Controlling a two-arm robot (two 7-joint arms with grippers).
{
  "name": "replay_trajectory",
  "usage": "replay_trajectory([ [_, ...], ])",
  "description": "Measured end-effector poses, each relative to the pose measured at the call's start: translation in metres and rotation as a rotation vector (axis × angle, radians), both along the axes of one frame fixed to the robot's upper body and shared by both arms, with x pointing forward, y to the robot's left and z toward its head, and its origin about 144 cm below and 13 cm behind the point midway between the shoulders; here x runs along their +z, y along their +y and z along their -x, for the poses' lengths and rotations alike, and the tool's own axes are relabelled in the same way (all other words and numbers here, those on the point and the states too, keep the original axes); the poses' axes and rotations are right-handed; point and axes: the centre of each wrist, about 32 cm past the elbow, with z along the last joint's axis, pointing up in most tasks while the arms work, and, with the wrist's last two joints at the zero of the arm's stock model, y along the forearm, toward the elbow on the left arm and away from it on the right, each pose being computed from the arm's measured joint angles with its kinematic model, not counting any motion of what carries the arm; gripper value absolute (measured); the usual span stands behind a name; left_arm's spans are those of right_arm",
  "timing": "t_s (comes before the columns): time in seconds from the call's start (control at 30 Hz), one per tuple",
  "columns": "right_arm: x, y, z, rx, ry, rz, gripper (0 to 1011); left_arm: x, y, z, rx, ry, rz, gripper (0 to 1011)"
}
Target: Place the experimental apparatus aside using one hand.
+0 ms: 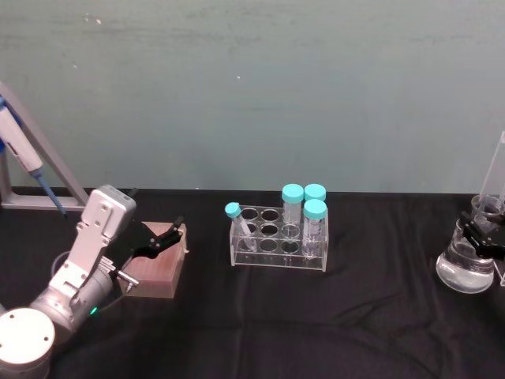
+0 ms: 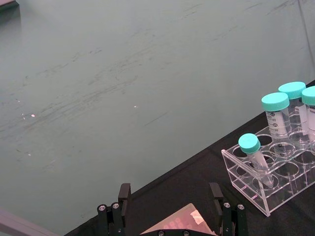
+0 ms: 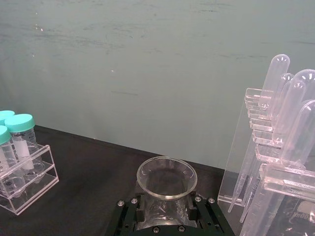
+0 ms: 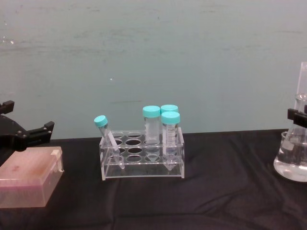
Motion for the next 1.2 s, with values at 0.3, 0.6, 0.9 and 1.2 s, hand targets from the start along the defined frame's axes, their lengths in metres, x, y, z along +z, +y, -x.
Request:
replay_trajectory([
  [0.3, -0.0007, 0.0006, -0.0028, -0.003, 0.003, -0.003, 452, 0.0000, 0.0000, 0.0000, 0.000, 0.000, 0.000, 1000],
  [0.6, -0.0021, 0.0007, -0.0048, 0.001, 0.006, -0.009, 451, 0.0000, 0.0000, 0.0000, 0.000, 0.000, 0.000, 1000],
  [0.9, -0.0028, 0.0022, -0.0079, 0.017, 0.007, -0.012, 452, 0.0000, 0.0000, 0.0000, 0.000, 0.000, 0.000, 1000],
  [1.2, -0.0035, 0.0034, -0.0090, 0.024, 0.008, -0.015, 452, 0.0000, 0.0000, 0.0000, 0.000, 0.000, 0.000, 1000],
])
